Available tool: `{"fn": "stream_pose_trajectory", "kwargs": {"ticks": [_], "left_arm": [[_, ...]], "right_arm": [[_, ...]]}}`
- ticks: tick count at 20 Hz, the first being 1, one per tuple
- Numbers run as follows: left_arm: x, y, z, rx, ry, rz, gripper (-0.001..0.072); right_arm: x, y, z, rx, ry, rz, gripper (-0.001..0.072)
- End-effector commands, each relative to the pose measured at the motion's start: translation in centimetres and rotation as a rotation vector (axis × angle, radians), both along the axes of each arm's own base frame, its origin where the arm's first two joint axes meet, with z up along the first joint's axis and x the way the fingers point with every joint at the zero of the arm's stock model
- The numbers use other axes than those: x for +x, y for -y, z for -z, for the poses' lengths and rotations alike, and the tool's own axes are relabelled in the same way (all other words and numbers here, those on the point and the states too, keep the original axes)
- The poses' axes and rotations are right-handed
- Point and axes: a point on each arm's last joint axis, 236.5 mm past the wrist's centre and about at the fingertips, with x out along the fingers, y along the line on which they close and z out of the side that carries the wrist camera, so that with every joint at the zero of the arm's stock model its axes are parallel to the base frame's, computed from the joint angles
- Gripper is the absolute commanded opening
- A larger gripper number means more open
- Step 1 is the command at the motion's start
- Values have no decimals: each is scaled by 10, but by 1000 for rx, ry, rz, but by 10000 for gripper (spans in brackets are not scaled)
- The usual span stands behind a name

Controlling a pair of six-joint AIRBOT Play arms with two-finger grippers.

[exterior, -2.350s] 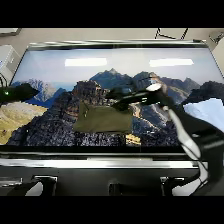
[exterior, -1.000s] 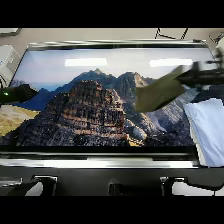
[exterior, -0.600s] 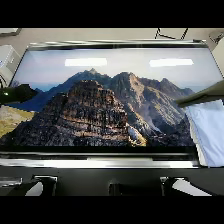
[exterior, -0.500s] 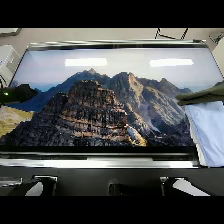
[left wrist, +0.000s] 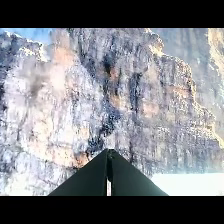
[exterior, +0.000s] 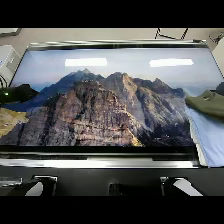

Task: Fold the clothes and pants, and hang the long-sleeved shirts on hangers.

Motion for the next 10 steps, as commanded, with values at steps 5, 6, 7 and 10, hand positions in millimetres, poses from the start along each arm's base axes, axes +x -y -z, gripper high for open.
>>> {"fn": "stream_pose_trajectory", "kwargs": {"ticks": [5, 6, 7, 10], "left_arm": [[0, 5, 2, 1, -3, 13, 23], [0, 5, 2, 1, -5, 14, 23], [0, 5, 2, 1, -4, 14, 23], [7, 8, -8, -29, 34, 4, 23]], "right_arm": [[-99, -32, 129, 106, -340, 116, 38], [-101, -39, 140, 135, -354, 112, 38], [-102, -43, 146, 149, -358, 110, 53], [-83, -28, 128, 79, -281, 70, 705]]}}
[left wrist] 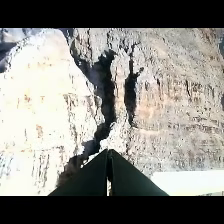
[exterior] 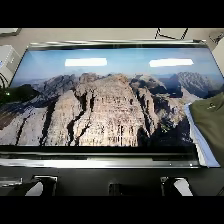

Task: Fold the clothes and pants, and hang the long-sleeved shirts on hangers.

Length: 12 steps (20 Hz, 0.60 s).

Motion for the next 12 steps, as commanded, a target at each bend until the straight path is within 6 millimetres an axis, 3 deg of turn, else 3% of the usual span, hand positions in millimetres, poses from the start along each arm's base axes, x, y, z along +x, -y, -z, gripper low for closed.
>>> {"fn": "stream_pose_trajectory", "kwargs": {"ticks": [1, 2, 3, 4, 5, 6, 7, 8, 9, 10, 11, 12], "left_arm": [[15, 3, -20, -46, 83, -26, 23], [28, 1, -41, -67, 163, -55, 23], [38, -3, -63, -73, 237, -81, 22], [48, -7, -86, -62, 309, -97, 21], [57, -11, -105, -30, 362, -101, 20], [65, -13, -114, 46, 388, -89, 19], [73, -21, -111, 170, 372, -81, 19], [77, -34, -93, 284, 295, -113, 19], [76, -45, -67, 367, 188, -144, 20], [65, -50, -35, 400, 48, -167, 30], [53, -46, -5, 392, -82, -163, 202], [37, -37, 26, 372, -219, -136, 616]], "right_arm": [[31, 21, -27, -112, 132, -55, 714], [60, 43, -64, -225, 262, -58, 714], [93, 63, -116, -354, 428, -78, 712], [134, 71, -185, -512, 630, -166, 711], [169, 61, -252, -666, 799, -284, 707], [196, 39, -300, -763, 912, -385, 702], [222, 7, -325, -793, 983, -470, 699], [243, -28, -324, -751, 999, -556, 682], [263, -66, -298, -664, 943, -671, 622], [275, -97, -256, -540, 834, -751, 604], [279, -126, -201, -385, 679, -813, 610], [276, -155, -155, -257, 539, -914, 660]]}}
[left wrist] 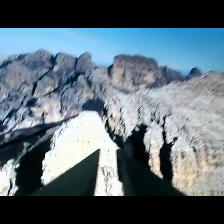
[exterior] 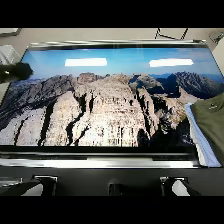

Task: Fold the clothes and pants, and hang the long-sleeved shirts on hangers.

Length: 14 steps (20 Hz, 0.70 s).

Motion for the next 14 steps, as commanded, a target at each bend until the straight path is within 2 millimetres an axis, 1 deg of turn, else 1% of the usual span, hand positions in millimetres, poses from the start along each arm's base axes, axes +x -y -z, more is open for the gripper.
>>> {"fn": "stream_pose_trajectory", "kwargs": {"ticks": [1, 2, 3, 4, 5, 7, 9, 14], "left_arm": [[-47, -7, 86, 93, -415, -50, 711], [-65, 1, 107, 102, -511, 14, 711], [-76, 8, 122, 95, -552, 48, 711], [-81, 16, 128, 72, -532, 69, 710], [-78, 24, 130, 41, -472, 61, 710], [-75, 28, 129, 14, -389, 25, 710], [-77, 27, 130, 15, -392, 26, 710], [-77, 28, 131, 15, -395, 26, 710]], "right_arm": [[5, -111, 113, 70, -466, -319, 713], [-1, -135, 142, 120, -577, -411, 712], [-6, -155, 163, 160, -659, -492, 712], [-7, -163, 174, 171, -700, -519, 712], [-5, -168, 179, 168, -712, -532, 712], [-3, -173, 179, 165, -706, -542, 710], [-7, -172, 180, 169, -725, -544, 707], [-6, -172, 180, 168, -721, -543, 707]]}}
